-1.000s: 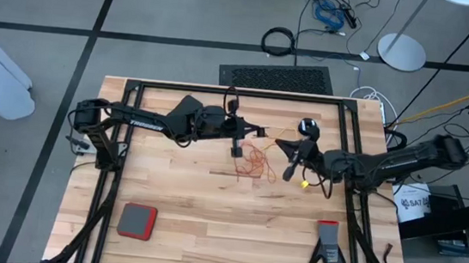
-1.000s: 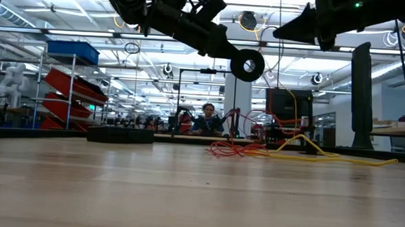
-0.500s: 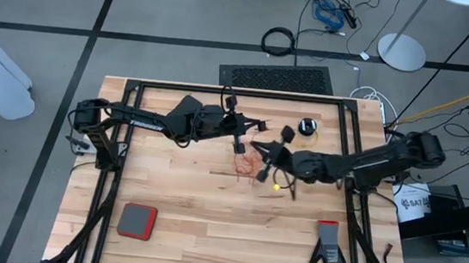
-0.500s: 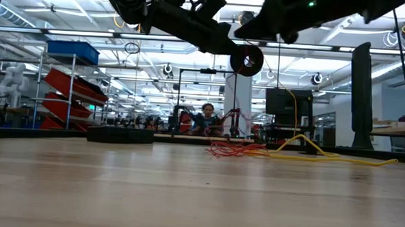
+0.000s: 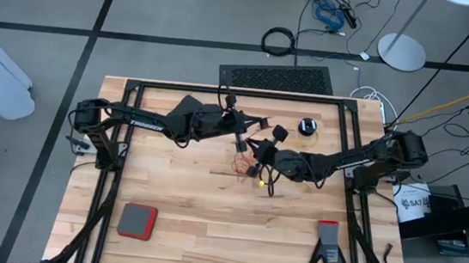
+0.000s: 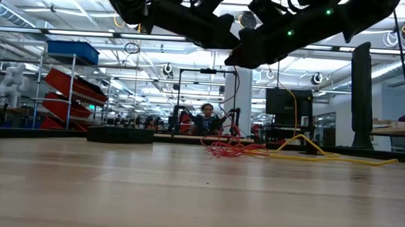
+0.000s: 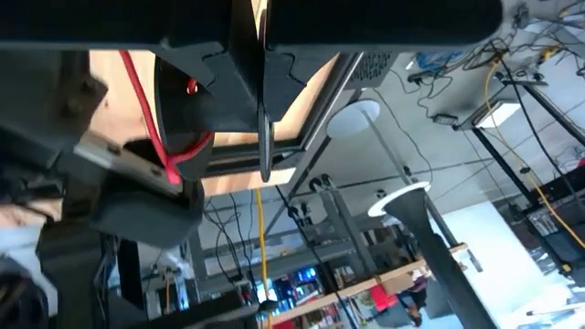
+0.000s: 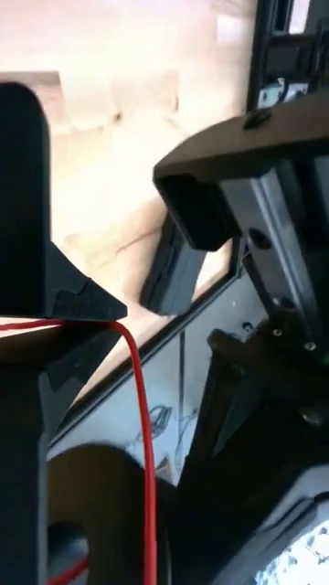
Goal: Coil cords
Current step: Coil the red wire on the spool
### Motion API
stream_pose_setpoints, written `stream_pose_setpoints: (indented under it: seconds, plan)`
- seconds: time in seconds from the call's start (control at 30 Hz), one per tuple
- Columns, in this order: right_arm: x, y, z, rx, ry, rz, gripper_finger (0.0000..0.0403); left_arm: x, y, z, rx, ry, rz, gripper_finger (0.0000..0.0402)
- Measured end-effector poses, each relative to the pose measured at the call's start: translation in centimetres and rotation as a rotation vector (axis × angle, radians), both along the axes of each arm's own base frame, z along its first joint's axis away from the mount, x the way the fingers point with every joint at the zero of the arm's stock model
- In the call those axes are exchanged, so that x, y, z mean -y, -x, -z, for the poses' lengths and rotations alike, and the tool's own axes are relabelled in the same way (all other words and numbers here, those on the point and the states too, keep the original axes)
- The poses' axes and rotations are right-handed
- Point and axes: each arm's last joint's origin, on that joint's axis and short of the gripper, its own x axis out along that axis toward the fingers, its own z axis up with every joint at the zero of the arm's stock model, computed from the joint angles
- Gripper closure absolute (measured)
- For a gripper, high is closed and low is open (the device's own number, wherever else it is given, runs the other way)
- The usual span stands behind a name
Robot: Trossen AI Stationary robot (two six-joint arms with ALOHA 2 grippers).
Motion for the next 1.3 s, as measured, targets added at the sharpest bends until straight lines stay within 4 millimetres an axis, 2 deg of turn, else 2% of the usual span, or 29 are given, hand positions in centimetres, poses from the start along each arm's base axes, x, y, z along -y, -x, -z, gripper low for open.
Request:
stream_pose_setpoints:
  seconds: [0.43, 0.77, 1.0, 1.13, 1.3]
  plan:
    - [0.0, -0.2, -0.4, 0.017, 0.053, -0.012, 0.0403, -0.2, 0.0, -1.0, 0.117, 0.013, -0.065, 0.0401]
    - [0.2, 0.0, 0.2, -0.061, 0.081, 0.028, 0.0403, -0.1, 0.0, -1.7, 0.214, 0.059, -0.037, 0.0401]
    - [0.9, 0.3, 0.9, -0.157, 0.101, 0.072, 0.0403, 0.0, 0.1, -2.0, 0.234, 0.122, 0.049, 0.0401]
    - [1.1, 0.9, 1.8, -0.213, 0.124, 0.111, 0.0403, 0.1, 0.8, -3.1, 0.236, 0.124, 0.079, 0.0401]
    - [1.3, 2.1, 2.9, -0.267, 0.163, 0.17, 0.0403, 0.4, 2.0, -4.1, 0.142, 0.122, 0.101, 0.0401]
